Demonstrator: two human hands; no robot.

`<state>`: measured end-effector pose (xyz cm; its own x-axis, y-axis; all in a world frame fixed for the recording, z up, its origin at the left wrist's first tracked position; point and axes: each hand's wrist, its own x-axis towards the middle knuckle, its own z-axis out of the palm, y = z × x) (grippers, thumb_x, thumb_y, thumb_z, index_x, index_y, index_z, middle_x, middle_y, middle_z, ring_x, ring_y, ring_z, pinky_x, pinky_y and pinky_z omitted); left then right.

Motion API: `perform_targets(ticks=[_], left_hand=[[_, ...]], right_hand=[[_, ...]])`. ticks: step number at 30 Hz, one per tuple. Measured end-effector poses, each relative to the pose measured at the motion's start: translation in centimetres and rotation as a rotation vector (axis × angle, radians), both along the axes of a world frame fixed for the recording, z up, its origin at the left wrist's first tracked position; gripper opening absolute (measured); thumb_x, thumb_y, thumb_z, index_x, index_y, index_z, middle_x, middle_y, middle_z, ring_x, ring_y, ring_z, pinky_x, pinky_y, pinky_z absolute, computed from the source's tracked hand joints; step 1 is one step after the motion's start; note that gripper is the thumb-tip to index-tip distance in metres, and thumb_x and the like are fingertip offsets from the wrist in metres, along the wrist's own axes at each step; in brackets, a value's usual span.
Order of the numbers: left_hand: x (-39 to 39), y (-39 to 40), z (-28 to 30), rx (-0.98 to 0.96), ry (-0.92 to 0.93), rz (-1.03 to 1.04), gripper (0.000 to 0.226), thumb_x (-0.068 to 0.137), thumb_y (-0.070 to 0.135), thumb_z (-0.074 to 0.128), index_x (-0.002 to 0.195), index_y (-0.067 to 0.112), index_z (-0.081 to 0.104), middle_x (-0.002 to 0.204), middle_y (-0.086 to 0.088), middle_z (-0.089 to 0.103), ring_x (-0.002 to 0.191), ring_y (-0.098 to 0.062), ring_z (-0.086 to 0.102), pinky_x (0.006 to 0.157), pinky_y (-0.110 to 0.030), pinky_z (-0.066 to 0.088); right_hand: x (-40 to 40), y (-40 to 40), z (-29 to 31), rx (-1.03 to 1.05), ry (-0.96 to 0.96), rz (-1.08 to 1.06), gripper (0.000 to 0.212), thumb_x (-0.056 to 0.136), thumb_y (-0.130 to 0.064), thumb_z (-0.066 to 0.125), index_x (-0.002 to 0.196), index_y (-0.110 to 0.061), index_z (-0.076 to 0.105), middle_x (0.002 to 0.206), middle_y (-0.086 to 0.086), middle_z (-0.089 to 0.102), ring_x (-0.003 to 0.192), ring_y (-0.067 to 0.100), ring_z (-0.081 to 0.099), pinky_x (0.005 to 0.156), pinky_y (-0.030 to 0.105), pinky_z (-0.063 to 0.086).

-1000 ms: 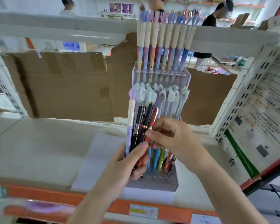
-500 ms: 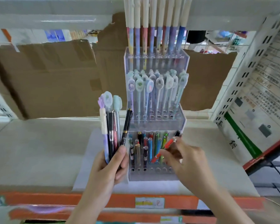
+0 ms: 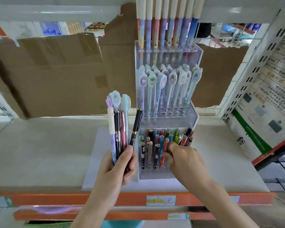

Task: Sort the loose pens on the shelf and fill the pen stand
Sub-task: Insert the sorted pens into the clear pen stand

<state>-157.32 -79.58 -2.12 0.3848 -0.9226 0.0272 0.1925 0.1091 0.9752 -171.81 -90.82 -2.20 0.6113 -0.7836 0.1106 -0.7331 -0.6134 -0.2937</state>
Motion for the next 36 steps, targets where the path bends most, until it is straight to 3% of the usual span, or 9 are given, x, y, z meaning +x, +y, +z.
perform_targets(ticks=[5,9,11,14,17,21,27,32,36], left_hand=[[-0.1,0.2,0.2,0.005,-0.005,-0.002,0.038,0.075,0.048,0.059,0.057,0.016,0.049,0.050,-0.001,0.035,0.038,-0.010,0.026,0.039,-0.019,0.018],[-0.2,0.5,0.2,-0.025,0.011,-0.012,0.038,0.076,0.047,0.059,0.057,0.016,0.048,0.051,-0.004,0.032,0.038,-0.010,0.025,0.039,-0.020,0.018],[-0.2,0.6,0.1,-0.042,0.016,-0.014,0.036,0.077,0.046,0.059,0.057,0.017,0.049,0.053,-0.008,0.031,0.038,-0.010,0.026,0.038,-0.019,0.019],[-0.4,0.8,0.1,-0.049,0.020,-0.033,0.035,0.077,0.045,0.059,0.057,0.017,0.050,0.055,-0.010,0.030,0.038,-0.010,0.026,0.038,-0.018,0.021],[-0.4,0.9,0.1,-0.047,0.011,-0.042,0.035,0.077,0.044,0.059,0.057,0.017,0.050,0.055,-0.014,0.027,0.038,-0.011,0.025,0.039,-0.018,0.022],[-0.6,1.0,0.0,-0.037,0.009,-0.035,0.038,0.075,0.045,0.061,0.058,0.012,0.050,0.057,-0.016,0.030,0.039,-0.012,0.025,0.040,-0.019,0.022],[-1.6,0.5,-0.1,-0.033,0.026,-0.089,0.034,0.077,0.038,0.063,0.060,0.010,0.053,0.054,-0.017,0.040,0.038,-0.013,0.028,0.039,-0.020,0.023],[-2.0,0.3,0.0,0.021,-0.059,-0.055,0.040,0.088,0.034,0.056,0.068,0.000,0.060,0.041,-0.005,0.044,0.032,-0.012,0.028,0.037,-0.017,0.024],[-1.7,0.3,0.1,0.061,-0.086,0.029,0.039,0.085,0.037,0.053,0.067,0.005,0.066,0.040,-0.007,0.039,0.032,-0.014,0.024,0.038,-0.018,0.021]], right_hand=[[0.5,0.4,0.5,-0.003,0.046,-0.005,0.021,0.101,-0.032,0.036,0.088,-0.016,0.034,0.095,0.007,0.066,0.092,0.030,0.061,0.062,0.029,0.029],[0.2,0.9,-0.7,-0.070,-0.090,-0.014,0.017,0.097,-0.027,0.050,0.091,-0.012,0.054,0.077,0.007,0.067,0.070,0.030,0.060,0.055,0.031,0.030],[-0.3,0.9,-1.8,-0.088,-0.183,0.019,0.019,0.082,-0.016,0.072,0.072,-0.009,0.057,0.048,0.001,0.050,0.038,0.020,0.037,0.039,0.023,0.021],[-0.7,1.2,-2.0,-0.047,-0.211,0.031,0.032,0.070,-0.008,0.081,0.060,-0.012,0.051,0.043,-0.012,0.026,0.031,0.009,0.013,0.039,0.010,0.009],[-0.6,1.0,-2.3,-0.071,-0.217,-0.025,0.022,0.078,-0.018,0.077,0.068,-0.010,0.058,0.044,-0.010,0.031,0.038,0.014,0.028,0.037,0.021,0.023],[-1.4,1.7,-0.8,0.161,-0.345,-0.058,0.014,0.091,-0.025,0.059,0.080,-0.018,0.064,0.047,-0.005,0.049,0.052,0.020,0.055,0.060,0.032,0.049],[0.1,3.7,3.2,0.567,-0.737,0.065,0.010,0.088,-0.026,0.062,0.080,-0.028,0.068,0.058,-0.003,0.062,0.044,0.007,0.050,0.048,0.012,0.037],[-0.5,3.3,3.6,0.518,-0.884,0.033,0.020,0.083,-0.018,0.068,0.065,-0.022,0.063,0.047,-0.006,0.054,0.043,0.003,0.046,0.048,0.014,0.037],[-2.4,2.2,3.3,0.260,-0.900,-0.049,0.019,0.082,-0.017,0.069,0.065,-0.025,0.062,0.053,-0.004,0.062,0.047,0.007,0.056,0.052,0.012,0.043]])
